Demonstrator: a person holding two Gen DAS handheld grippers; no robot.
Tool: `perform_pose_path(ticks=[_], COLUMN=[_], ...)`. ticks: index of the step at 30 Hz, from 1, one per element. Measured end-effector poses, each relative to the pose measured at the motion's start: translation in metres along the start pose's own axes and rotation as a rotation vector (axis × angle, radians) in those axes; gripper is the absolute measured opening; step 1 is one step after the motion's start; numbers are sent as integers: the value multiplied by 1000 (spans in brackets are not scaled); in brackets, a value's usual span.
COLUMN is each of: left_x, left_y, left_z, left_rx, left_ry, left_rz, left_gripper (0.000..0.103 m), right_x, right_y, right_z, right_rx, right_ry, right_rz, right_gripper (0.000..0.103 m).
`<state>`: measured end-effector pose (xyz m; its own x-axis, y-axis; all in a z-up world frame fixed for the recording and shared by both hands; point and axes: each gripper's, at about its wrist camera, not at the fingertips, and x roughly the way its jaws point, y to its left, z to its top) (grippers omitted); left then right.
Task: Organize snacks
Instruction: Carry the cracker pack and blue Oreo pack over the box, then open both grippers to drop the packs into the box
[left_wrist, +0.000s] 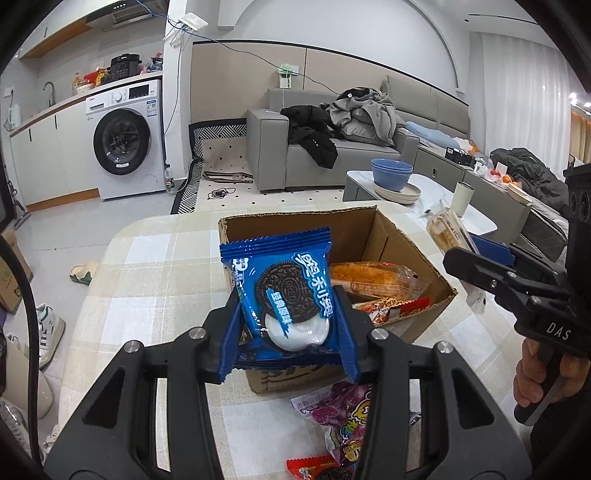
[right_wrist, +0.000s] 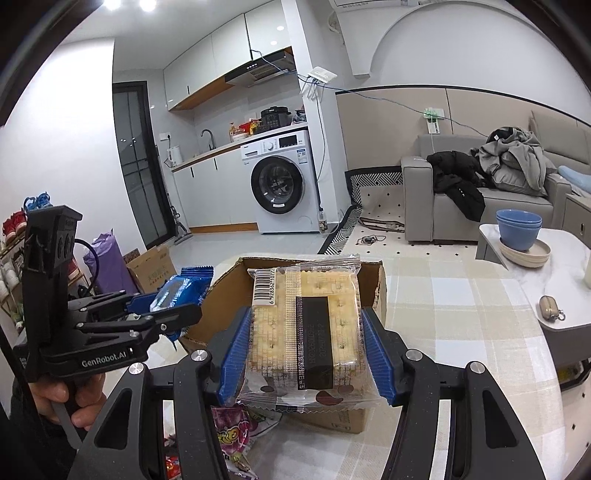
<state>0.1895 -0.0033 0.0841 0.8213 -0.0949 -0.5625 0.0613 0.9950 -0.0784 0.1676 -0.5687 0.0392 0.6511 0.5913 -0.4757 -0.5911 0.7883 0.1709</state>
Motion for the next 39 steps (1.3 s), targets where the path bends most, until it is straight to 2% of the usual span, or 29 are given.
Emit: perform_pose_path(ticks=[5, 14, 25, 39], left_x=[13, 33, 57, 88], left_y=[-1, -4, -3, 2], left_z=[7, 13, 14, 11], left_rx=[5, 12, 23, 31], left_ry=[0, 10, 13, 55], left_rz=[10, 18, 29, 36], left_gripper=[42, 42, 42, 42], right_x=[6, 14, 27, 37], right_y=[-3, 0, 7, 17], right_z=[0, -1, -4, 2], right_rx=[24, 20, 22, 4], right_ry=[-1, -1, 49, 83], right_rz=[16, -11, -26, -21], right_gripper=[59, 59, 59, 59])
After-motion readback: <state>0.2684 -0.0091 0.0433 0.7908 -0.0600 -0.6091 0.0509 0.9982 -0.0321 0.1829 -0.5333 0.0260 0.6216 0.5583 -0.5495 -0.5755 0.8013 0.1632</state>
